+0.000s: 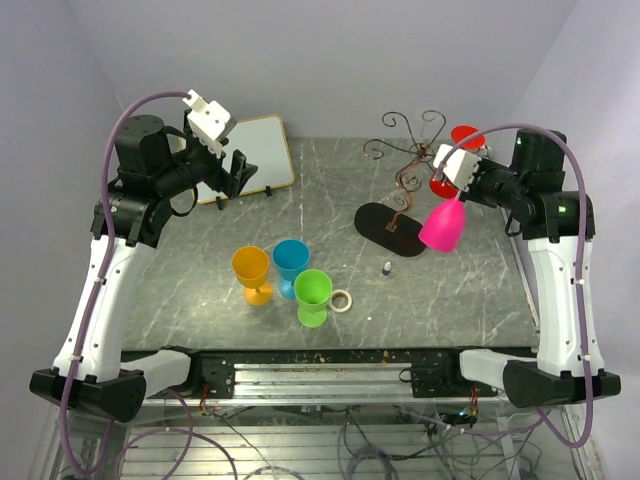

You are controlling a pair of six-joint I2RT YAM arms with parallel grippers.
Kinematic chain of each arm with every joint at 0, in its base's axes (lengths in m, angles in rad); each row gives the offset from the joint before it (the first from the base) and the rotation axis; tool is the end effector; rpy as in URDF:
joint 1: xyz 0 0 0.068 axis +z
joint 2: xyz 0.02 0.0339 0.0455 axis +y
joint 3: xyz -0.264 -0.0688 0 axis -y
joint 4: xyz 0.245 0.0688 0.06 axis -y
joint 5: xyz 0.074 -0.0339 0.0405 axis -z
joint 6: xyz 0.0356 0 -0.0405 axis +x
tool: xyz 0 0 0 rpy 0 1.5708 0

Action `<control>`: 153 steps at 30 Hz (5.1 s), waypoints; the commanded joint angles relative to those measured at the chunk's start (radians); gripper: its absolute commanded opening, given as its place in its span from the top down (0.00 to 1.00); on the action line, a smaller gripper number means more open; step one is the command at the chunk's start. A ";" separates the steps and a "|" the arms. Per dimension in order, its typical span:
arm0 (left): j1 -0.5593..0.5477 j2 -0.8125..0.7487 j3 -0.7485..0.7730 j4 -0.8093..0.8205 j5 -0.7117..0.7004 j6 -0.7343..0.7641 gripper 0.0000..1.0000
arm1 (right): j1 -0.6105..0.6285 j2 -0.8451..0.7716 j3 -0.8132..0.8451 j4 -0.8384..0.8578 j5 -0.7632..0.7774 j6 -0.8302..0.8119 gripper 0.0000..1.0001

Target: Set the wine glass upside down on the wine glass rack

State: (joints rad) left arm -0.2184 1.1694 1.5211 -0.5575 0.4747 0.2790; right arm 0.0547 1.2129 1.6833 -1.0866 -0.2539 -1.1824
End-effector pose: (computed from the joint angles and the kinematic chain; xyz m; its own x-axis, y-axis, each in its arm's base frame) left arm 0.2206 -0.0656 0.4757 -0.0184 0.2550 -0.9668 0.6601 0.7293 0.1798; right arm 0.2064 0.0203 0.4626 0.0199 -0.8961 -0.4434 -0.6316 0.3325 -0.7003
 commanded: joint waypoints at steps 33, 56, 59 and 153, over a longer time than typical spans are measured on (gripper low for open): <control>0.010 -0.032 -0.032 0.027 0.025 0.006 0.10 | 0.003 -0.005 -0.072 0.083 0.109 0.055 0.74; 0.016 -0.035 -0.047 0.030 0.034 0.011 0.10 | 0.002 -0.019 -0.193 0.149 0.381 0.065 0.41; 0.016 -0.035 -0.052 0.032 0.035 0.013 0.10 | -0.002 -0.024 -0.210 0.157 0.410 0.072 0.38; -0.299 0.279 -0.056 -0.142 -0.180 0.250 0.93 | -0.098 -0.066 -0.112 0.198 0.209 0.356 0.17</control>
State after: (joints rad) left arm -0.5430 1.5070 1.4235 -0.7658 0.3050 0.6010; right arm -0.0269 1.1599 1.5372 -0.9138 -0.0528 -0.8349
